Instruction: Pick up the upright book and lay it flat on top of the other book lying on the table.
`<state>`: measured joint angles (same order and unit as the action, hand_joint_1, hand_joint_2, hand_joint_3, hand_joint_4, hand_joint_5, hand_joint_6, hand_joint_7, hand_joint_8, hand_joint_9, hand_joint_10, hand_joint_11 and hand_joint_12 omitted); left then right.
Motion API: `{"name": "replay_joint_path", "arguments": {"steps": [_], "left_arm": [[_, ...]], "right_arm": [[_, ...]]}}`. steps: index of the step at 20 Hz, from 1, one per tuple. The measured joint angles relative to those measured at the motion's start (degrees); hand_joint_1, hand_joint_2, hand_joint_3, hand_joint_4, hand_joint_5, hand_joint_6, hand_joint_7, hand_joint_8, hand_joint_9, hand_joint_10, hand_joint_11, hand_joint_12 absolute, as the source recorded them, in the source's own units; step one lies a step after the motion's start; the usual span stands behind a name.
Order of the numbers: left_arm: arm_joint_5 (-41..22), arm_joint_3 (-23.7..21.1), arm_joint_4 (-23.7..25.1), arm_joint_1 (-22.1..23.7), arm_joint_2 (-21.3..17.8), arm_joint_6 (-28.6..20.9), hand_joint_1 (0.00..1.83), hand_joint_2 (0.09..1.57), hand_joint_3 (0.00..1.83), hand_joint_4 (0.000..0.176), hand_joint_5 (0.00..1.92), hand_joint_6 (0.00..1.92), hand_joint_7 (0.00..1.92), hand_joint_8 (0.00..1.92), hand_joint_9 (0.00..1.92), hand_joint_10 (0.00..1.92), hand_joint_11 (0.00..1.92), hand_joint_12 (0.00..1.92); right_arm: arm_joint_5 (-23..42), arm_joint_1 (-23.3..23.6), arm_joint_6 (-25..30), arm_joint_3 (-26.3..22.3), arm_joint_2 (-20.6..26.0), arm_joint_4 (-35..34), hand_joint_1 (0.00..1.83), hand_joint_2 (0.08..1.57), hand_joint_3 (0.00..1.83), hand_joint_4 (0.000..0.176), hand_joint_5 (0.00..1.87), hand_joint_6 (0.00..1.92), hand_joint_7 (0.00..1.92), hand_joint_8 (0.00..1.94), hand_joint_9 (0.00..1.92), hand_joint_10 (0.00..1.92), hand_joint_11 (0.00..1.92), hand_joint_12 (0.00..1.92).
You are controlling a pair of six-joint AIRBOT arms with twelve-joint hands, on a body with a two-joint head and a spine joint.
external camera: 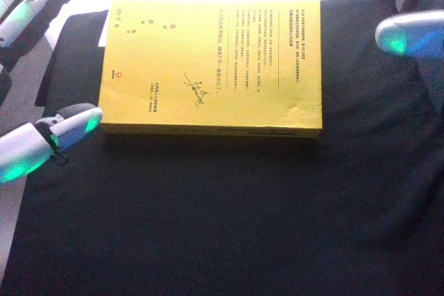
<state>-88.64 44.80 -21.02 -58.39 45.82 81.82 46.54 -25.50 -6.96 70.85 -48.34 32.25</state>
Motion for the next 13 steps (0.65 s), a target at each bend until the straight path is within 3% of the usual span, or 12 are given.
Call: {"name": "replay_joint_path", "arguments": {"steps": [1, 3, 4, 5, 6, 7, 8, 9, 10, 13], "left_arm": [[-0.09, 0.00, -0.22, -0.28, -0.02, 0.00, 0.49, 1.17, 0.00, 0.176, 0.00, 0.00, 0.00, 0.00, 0.00, 0.00, 0.00, 0.00], [-0.11, 0.00, -0.26, -0.52, -0.04, 0.00, 0.51, 1.15, 0.00, 0.176, 0.00, 0.00, 0.00, 0.00, 0.00, 0.00, 0.00, 0.00], [-0.26, 0.00, -0.28, -0.52, -0.13, -0.02, 0.52, 1.15, 0.00, 0.176, 0.00, 0.00, 0.00, 0.00, 0.00, 0.00, 0.00, 0.00], [-0.26, 0.00, -0.20, -0.52, -0.39, 0.00, 0.52, 1.15, 0.00, 0.176, 0.00, 0.00, 0.00, 0.00, 0.00, 0.00, 0.00, 0.00], [-0.48, 0.00, -0.26, -0.52, -0.39, 0.00, 0.51, 1.15, 0.00, 0.153, 0.00, 0.00, 0.00, 0.00, 0.00, 0.00, 0.00, 0.00], [-0.55, 0.00, -0.17, -0.52, -0.39, 0.00, 0.49, 1.15, 0.00, 0.144, 0.00, 0.00, 0.00, 0.00, 0.00, 0.00, 0.00, 0.00], [-0.48, 0.00, -0.20, -0.52, -0.39, 0.00, 0.50, 1.17, 0.00, 0.170, 0.00, 0.00, 0.00, 0.00, 0.00, 0.00, 0.00, 0.00], [-0.63, 0.00, -0.22, -0.57, -0.42, 0.00, 0.51, 1.17, 0.01, 0.171, 0.00, 0.00, 0.00, 0.00, 0.00, 0.00, 0.00, 0.00], [-0.72, -0.31, -0.35, -0.79, -0.66, 0.00, 0.55, 1.17, 0.00, 0.175, 0.00, 0.00, 0.00, 0.00, 0.00, 0.00, 0.00, 0.00], [-1.55, -0.72, 0.37, -1.01, -1.99, 0.00, 0.50, 1.17, 0.00, 0.176, 0.00, 0.00, 0.00, 0.00, 0.00, 0.00, 0.00, 0.00]], "right_arm": [[2.60, -2.67, 0.07, -0.46, 0.28, -2.84, 0.46, 1.28, 0.00, 0.058, 0.00, 0.00, 0.00, 0.00, 0.00, 0.00, 0.00, 0.04], [7.43, -7.04, 0.07, -1.03, 1.22, -7.26, 0.30, 1.30, 0.00, 0.026, 0.00, 0.00, 0.00, 0.00, 0.00, 0.00, 0.00, 0.00], [10.27, -9.55, 0.00, -1.25, 1.55, -9.94, 0.35, 1.31, 0.01, 0.000, 0.00, 0.00, 0.00, 0.00, 0.00, 0.00, 0.00, 0.00], [13.53, -12.61, 0.00, -1.49, 1.60, -13.00, 0.36, 1.32, 0.01, 0.000, 0.00, 0.00, 0.00, 0.00, 0.00, 0.00, 0.00, 0.00], [15.37, -14.29, -0.09, -1.62, 1.60, -14.47, 0.35, 1.33, 0.02, 0.000, 0.00, 0.00, 0.00, 0.00, 0.00, 0.00, 0.00, 0.00], [17.88, -16.48, -0.07, -2.01, 1.60, -16.50, 0.32, 1.33, 0.02, 0.000, 0.00, 0.00, 0.00, 0.00, 0.00, 0.00, 0.00, 0.00], [19.26, -17.46, -0.09, -2.19, 1.57, -17.55, 0.31, 1.33, 0.02, 0.000, 0.00, 0.00, 0.00, 0.00, 0.00, 0.00, 0.00, 0.00], [21.92, -19.15, -0.04, -2.32, 1.38, -19.39, 0.31, 1.34, 0.02, 0.009, 0.00, 0.00, 0.00, 0.00, 0.00, 0.00, 0.00, 0.00], [22.93, -19.58, -0.09, -2.32, 1.33, -20.09, 0.32, 1.36, 0.03, 0.000, 0.00, 0.00, 0.00, 0.00, 0.00, 0.00, 0.00, 0.00], [25.40, -19.74, -0.09, -2.73, 1.84, -21.86, 0.40, 1.36, 0.04, 0.000, 0.00, 0.00, 0.00, 0.00, 0.00, 0.00, 0.00, 0.00]]}}
